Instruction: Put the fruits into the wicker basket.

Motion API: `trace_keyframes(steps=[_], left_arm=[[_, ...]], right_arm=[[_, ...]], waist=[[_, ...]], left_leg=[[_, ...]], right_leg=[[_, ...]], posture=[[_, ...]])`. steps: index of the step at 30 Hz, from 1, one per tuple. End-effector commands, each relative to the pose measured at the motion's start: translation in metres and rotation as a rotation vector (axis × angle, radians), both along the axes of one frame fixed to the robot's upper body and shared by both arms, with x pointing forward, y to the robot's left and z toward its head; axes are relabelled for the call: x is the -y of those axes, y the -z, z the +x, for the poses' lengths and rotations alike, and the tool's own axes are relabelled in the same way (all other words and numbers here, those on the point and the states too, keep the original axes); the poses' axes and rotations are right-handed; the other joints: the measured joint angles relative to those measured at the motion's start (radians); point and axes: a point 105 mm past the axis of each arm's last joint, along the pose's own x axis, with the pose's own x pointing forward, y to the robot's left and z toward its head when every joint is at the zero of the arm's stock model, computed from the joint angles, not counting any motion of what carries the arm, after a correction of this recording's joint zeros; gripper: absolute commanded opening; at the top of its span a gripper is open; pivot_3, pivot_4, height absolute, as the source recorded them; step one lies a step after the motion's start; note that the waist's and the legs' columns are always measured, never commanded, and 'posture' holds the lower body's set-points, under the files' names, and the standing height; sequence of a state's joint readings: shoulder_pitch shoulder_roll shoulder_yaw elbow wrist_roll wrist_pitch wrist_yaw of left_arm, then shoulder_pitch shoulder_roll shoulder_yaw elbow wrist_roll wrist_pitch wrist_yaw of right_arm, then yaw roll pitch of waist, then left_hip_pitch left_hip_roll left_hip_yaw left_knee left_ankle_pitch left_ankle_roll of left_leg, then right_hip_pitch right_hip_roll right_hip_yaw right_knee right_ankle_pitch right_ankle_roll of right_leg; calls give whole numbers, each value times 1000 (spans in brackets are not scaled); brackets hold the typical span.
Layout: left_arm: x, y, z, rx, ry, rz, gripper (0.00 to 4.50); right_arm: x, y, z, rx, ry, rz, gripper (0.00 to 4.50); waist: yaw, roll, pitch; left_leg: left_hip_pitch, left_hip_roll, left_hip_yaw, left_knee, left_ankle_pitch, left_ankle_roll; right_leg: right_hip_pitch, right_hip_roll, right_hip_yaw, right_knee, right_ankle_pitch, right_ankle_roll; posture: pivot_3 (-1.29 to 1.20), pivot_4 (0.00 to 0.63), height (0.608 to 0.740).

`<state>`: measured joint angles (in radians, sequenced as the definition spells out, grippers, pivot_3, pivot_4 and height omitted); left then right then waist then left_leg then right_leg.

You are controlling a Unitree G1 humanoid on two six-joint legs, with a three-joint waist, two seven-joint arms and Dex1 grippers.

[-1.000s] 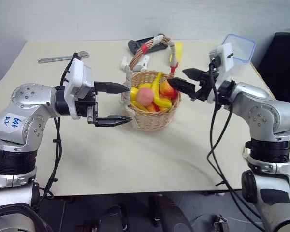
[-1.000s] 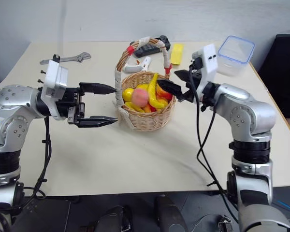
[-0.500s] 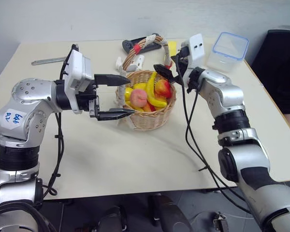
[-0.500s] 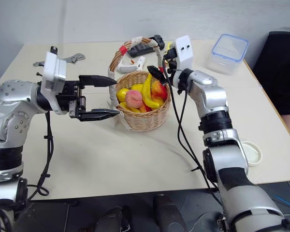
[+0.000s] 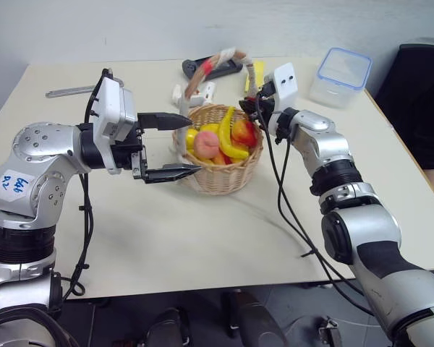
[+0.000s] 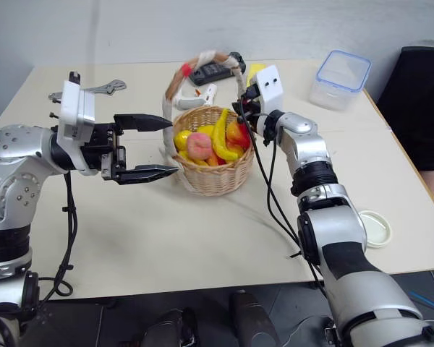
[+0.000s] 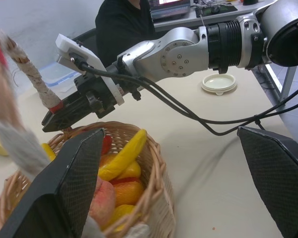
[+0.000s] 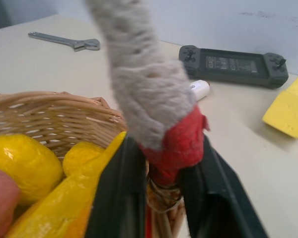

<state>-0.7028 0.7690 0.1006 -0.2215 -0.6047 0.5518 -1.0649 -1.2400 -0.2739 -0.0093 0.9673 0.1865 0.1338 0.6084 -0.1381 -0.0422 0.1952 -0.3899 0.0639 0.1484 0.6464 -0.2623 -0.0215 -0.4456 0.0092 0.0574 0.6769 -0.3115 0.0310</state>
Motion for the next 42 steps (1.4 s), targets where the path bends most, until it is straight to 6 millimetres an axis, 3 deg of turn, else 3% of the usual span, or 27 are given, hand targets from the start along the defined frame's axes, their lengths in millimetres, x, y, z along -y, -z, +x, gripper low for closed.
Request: trace_keyframes(steps=[1, 3, 8, 12, 14, 18, 23, 24, 28, 31, 34, 39, 42], left_arm=[[2, -11, -4, 46, 16, -15, 4500], [4, -11, -5, 40, 29, -22, 4500], [8, -7, -4, 12, 62, -35, 4500], [12, -5, -1, -4, 92, -34, 4500], [14, -5, 0, -7, 107, -34, 4500], [19, -3, 4, -10, 130, -35, 4500], [24, -3, 5, -7, 153, -37, 4500], [24, -4, 6, -7, 154, -36, 4500], [23, -4, 7, -11, 154, -34, 4500], [21, -2, 7, -19, 150, -31, 4500], [18, 0, 7, -30, 144, -30, 4500], [13, 1, 10, -41, 139, -25, 4500], [13, 1, 10, -49, 144, -23, 4500]], right_arm=[[16, -28, -8, 105, 3, 50, 308], [30, -38, -16, 130, 20, 71, 308], [94, -59, -44, 188, 165, 69, 308], [164, -63, -75, 192, 360, 21, 308], [191, -58, -86, 174, 443, 2, 308], [222, -34, -91, 131, 570, -58, 308], [242, -3, -90, 96, 674, -139, 308], [243, -1, -91, 89, 671, -123, 1020], [238, 0, -102, 73, 608, -126, 2314], [247, -10, -125, 59, 575, -157, 3378], [265, -20, -162, -13, 515, -157, 4435], [278, -29, -224, -209, 325, -103, 4472], [300, -35, -250, -270, 324, -56, 4472]], waist=[[2, 0, 0], [5, 0, 0], [33, 1, 0], [48, 1, 0], [54, 1, 0], [41, 1, 0], [27, 1, 1], [26, 1, 1], [28, 1, 1], [34, 1, 1], [52, 3, 1], [58, 3, 1], [53, 2, 1]], left_leg=[[0, 0, 0, 0, 0, 0], [0, 0, -1, -1, 0, 0], [-1, 0, -1, 0, -1, 0], [-1, 0, -1, 0, -1, 0], [-1, 0, -1, -1, -1, 0], [1, 0, 2, 0, 0, 0], [2, -1, 2, 0, 2, -1], [3, -1, 2, 0, 2, -1], [3, -1, 1, 0, 3, -1], [2, -1, 0, 0, 3, -1], [2, -2, -1, 0, 2, 0], [2, -2, -2, 0, 0, 0], [5, -1, -3, -1, -1, 3]], right_leg=[[0, 0, 0, 0, 0, 0], [0, 0, 0, -1, 0, 0], [0, 0, 0, -3, 0, 0], [0, 0, 0, -3, 0, 1], [0, 0, 0, -3, -1, 0], [1, 0, 1, -3, -1, 1], [1, 0, 2, 0, -1, 1], [1, 0, 2, 1, -1, 1], [1, 0, 2, 2, -1, 1], [1, 0, 2, 2, -1, 1], [1, 0, 2, 2, -2, 3], [4, 1, 1, -2, -3, 4], [11, 1, -1, -11, -3, 5]], posture=[[0, 150, 740], [0, 150, 740], [0, 150, 740], [0, 150, 740], [0, 150, 740], [0, 150, 740], [0, 150, 740], [0, 150, 740], [0, 150, 740], [0, 150, 740], [0, 150, 740], [0, 150, 740], [0, 150, 740]])
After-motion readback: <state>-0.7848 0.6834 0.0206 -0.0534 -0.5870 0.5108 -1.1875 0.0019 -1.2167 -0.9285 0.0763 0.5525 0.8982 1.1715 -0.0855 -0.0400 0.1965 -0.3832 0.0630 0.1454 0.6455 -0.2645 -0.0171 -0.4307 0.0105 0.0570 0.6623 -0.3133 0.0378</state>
